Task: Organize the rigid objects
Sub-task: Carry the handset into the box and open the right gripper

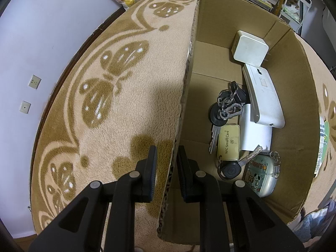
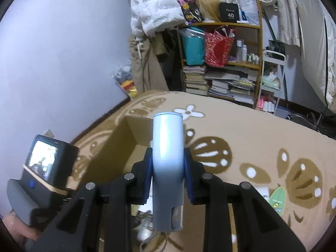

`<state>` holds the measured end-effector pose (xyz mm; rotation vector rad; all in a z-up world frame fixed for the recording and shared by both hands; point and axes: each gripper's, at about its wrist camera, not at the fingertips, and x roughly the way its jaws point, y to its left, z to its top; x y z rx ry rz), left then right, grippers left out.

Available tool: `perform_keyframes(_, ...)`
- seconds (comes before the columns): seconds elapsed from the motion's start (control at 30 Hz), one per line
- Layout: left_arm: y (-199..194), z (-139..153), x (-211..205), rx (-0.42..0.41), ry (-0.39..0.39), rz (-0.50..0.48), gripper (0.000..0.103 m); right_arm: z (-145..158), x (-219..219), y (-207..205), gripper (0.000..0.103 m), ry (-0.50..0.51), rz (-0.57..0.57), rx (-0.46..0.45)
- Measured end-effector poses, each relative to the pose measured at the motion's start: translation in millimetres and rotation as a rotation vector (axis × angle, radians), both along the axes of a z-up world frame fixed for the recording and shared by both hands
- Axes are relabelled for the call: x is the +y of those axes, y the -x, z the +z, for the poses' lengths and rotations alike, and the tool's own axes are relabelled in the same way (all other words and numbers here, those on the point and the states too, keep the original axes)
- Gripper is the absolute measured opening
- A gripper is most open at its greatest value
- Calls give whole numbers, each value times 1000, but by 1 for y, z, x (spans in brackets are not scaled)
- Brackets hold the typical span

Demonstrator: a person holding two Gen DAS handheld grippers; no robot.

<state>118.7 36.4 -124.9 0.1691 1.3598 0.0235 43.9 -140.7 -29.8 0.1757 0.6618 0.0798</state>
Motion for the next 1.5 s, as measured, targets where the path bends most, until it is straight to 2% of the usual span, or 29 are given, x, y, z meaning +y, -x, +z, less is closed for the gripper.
perform_keyframes(0.1,0,0,0,0,1,0,18,-3,5,7,29,-32,20,-43)
perform_keyframes(0.23,0,0,0,0,3,2,18,-13,16,7,29,-28,46,-40)
perform_keyframes(0.37,0,0,1,0,4,1,18,-27,20,1,29,-6,50,-11)
perform_keyframes(0.77,0,0,1,-1,8,1,19,-56,11,-25,29,-37,53,85)
perform_keyframes(0.9,0,1,2,0,11,4,19,-57,12,-33,29,-74,58,111)
perform_keyframes(1.1,0,1,2,-1,9,2,19,-62,18,-42,29,-55,54,129)
perform_keyframes(1.3,0,1,3,-4,8,-1,19,-61,23,-39,29,-3,40,98)
perform_keyframes(1.5,0,-1,2,-5,3,-3,18,-58,15,-37,29,-24,25,98)
